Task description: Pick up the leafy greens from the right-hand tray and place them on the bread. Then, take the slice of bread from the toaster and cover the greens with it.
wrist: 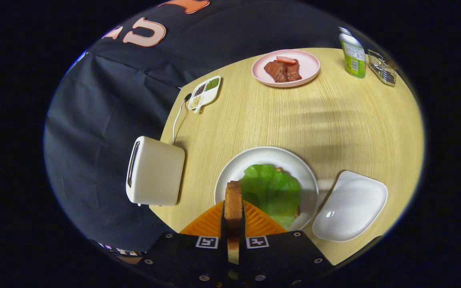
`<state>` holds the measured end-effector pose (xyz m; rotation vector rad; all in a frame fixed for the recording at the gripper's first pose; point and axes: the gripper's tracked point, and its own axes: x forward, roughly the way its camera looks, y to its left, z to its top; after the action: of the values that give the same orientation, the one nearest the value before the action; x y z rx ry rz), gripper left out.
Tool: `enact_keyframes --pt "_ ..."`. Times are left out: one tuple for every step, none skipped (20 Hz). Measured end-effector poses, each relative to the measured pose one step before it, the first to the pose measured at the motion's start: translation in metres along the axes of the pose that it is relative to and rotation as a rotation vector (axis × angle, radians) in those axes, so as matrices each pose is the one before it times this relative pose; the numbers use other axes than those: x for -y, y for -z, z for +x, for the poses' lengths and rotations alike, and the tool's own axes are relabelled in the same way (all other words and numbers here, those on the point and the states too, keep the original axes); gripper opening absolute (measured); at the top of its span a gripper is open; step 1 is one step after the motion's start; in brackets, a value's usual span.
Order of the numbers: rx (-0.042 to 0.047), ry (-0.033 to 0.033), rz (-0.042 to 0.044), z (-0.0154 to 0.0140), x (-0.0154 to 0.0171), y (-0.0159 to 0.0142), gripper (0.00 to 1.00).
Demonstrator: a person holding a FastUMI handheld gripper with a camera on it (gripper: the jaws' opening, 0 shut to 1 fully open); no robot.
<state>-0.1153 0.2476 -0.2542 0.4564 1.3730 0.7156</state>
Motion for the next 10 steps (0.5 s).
enact_keyframes --pt "-0.00714 -0.01053 -0.00558 0.00319 -0.00101 0.00029 0.11" --pt "-0.00177 -0.00454 -0.01292 0.00222 0.00157 -0.00022 0.11" --pt "0.00248 0.01217 -0.00934 0.00235 0.00525 -0.00136 0.11" --pt "0.00136 0.01276 -0.00906 0.00263 0.00181 0.00301 0.11" --pt "0.00483 0.01052 -0.00678 0.00162 0.00546 -0.00267 0.11" --pt "0.00926 0.01251 -0.01118 0.00032 0.00579 -0.00112 0.11" --pt "0.00794 0.01014 -0.01181 0.00151 0.00618 -0.0019 0.11" --pt "0.00529 0.0109 -0.01584 0.00084 0.0046 -0.00001 0.12" --pt "-0.00071 0.007 -0.01519 0.00173 0.00472 -0.00003 0.13" --pt "0.00262 0.01351 -0.01312 0.00158 0.00552 0.00012 0.15"
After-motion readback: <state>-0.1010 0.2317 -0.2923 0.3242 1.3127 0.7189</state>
